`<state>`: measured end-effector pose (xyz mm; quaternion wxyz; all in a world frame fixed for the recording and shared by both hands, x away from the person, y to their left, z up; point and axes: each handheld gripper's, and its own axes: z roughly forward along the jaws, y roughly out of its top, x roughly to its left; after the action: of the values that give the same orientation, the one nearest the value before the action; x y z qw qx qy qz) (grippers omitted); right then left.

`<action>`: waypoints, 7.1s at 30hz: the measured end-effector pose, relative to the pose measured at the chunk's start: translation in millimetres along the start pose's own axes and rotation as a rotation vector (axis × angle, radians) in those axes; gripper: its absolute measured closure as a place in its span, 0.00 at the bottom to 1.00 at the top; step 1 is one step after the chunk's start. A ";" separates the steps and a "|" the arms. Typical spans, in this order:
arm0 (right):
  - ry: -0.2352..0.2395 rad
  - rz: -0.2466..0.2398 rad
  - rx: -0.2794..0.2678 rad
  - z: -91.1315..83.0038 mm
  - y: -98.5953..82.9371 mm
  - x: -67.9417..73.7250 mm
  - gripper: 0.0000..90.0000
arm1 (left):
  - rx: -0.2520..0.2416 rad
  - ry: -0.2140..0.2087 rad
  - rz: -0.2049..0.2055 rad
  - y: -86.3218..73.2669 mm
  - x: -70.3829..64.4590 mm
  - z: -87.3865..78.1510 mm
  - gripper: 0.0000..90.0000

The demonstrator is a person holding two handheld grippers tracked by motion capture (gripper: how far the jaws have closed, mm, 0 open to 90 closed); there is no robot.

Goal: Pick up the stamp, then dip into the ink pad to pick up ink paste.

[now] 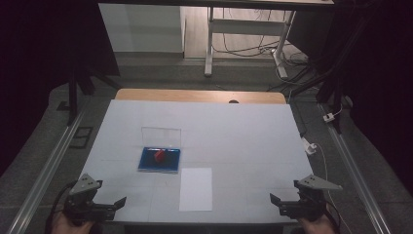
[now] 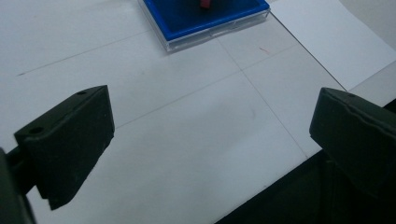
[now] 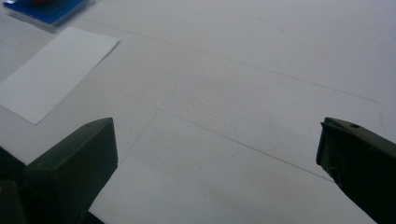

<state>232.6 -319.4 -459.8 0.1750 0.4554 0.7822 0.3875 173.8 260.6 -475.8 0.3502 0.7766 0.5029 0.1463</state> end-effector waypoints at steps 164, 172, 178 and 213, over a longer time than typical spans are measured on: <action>0.096 -0.157 0.090 9.9 2.7 17.2 0.00 | 0.033 -0.104 0.145 132.4 7.0 111.3 0.89; 0.098 -0.160 0.087 9.6 2.6 17.2 0.00 | -0.002 -0.094 0.174 132.3 1.5 96.9 0.89; 0.098 -0.164 0.088 9.3 2.3 17.2 0.00 | -0.010 -0.099 0.160 132.6 1.1 91.6 0.89; 0.096 -0.171 0.099 10.5 2.5 18.5 0.00 | 0.105 -0.090 0.141 129.0 2.6 127.5 0.89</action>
<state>231.0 -298.3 -463.1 0.1472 0.3760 0.8437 0.3536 336.4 180.2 -477.7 0.3200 0.8332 0.4376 0.1089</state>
